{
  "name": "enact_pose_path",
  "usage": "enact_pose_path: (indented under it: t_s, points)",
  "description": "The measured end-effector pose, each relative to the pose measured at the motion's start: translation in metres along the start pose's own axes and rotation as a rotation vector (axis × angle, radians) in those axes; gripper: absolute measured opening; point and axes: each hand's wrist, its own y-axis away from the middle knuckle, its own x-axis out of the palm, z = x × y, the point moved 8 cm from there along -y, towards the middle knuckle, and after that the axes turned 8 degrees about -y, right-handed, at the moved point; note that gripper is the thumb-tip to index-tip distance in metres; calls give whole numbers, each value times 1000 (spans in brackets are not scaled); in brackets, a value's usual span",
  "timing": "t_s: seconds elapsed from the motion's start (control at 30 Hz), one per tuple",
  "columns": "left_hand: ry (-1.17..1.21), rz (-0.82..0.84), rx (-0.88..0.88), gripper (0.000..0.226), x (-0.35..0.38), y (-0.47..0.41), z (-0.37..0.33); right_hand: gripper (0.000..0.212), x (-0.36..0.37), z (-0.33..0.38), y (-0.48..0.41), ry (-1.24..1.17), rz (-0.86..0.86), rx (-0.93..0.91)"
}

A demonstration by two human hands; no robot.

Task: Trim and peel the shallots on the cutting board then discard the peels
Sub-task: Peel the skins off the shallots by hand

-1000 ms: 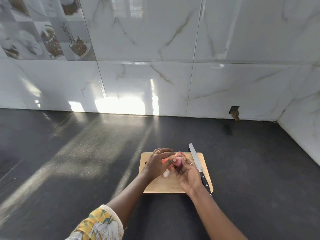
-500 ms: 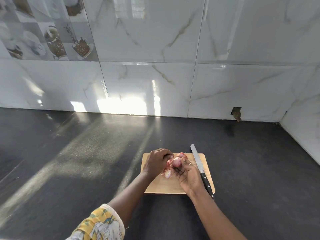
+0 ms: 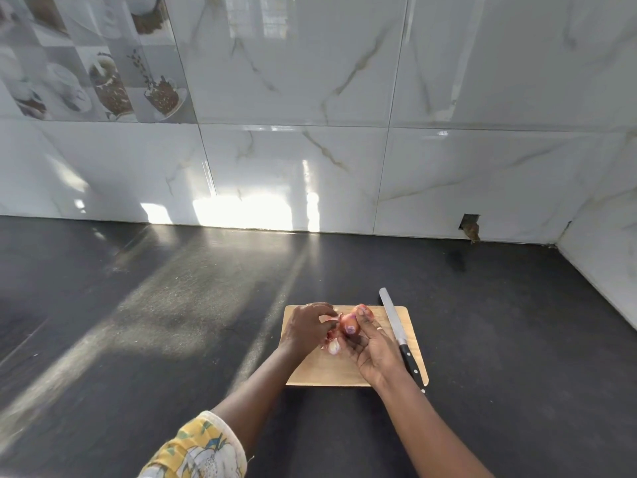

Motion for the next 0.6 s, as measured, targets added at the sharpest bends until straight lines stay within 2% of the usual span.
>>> enact_pose_path:
  t_s: [0.27, 0.37, 0.6]
  points:
    - [241, 73, -48, 15, 2, 5, -4, 15, 1, 3, -3, -45, 10, -39]
    - [395, 130, -70, 15, 9, 7, -3, 19, 2, 4, -3, -41, 35, -46]
    - [556, 159, -168, 9, 16, 6, 4, 32, -1, 6, -6, -1, 39, -64]
